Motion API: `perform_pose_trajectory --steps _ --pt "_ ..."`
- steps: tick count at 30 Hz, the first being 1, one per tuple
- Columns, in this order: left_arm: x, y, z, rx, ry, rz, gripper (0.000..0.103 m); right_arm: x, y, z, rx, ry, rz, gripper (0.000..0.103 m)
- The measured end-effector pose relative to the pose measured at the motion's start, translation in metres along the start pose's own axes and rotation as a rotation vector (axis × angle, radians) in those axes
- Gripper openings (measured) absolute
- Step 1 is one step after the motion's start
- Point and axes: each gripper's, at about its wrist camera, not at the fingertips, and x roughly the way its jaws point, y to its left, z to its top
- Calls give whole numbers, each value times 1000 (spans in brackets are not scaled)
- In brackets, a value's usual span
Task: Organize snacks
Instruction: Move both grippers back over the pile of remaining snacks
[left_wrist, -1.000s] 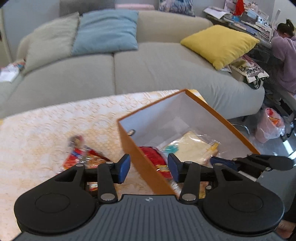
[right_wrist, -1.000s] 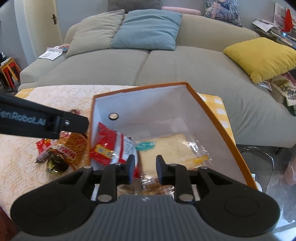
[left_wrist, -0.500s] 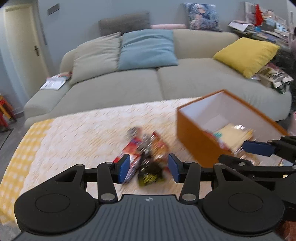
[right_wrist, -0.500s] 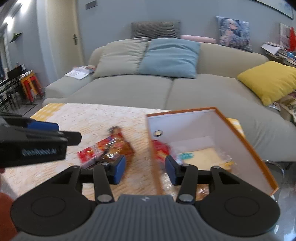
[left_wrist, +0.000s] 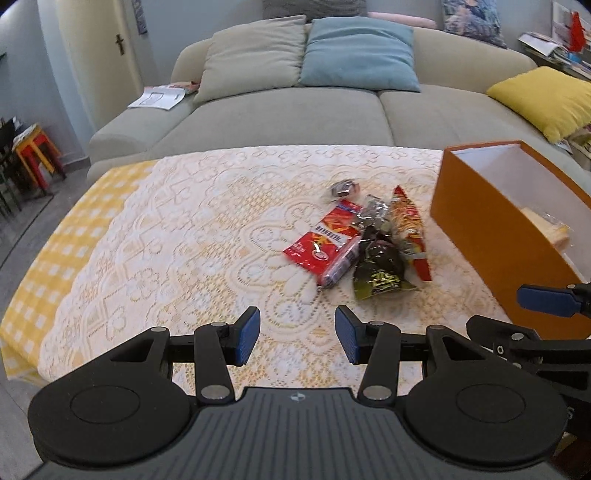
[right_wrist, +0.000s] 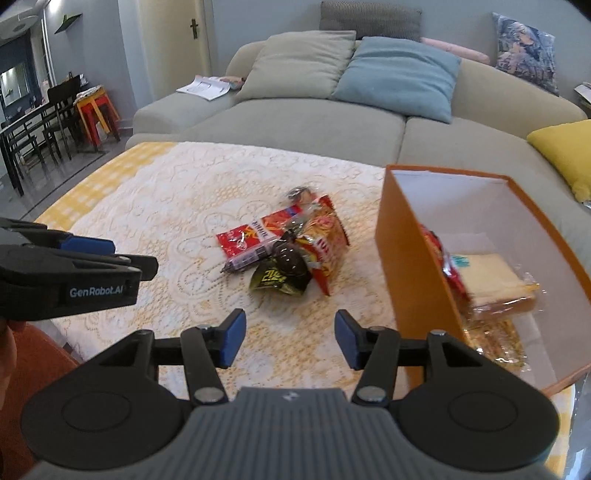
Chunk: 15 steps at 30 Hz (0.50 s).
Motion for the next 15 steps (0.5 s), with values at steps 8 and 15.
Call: perform_pose_trajectory --steps 8,15 --pt "17 15 -3 -16 -8 -66 56 34 7 9 -10 53 12 53" --pt "43 12 7 20 -3 -109 56 63 -7 28 30 54 -3 53"
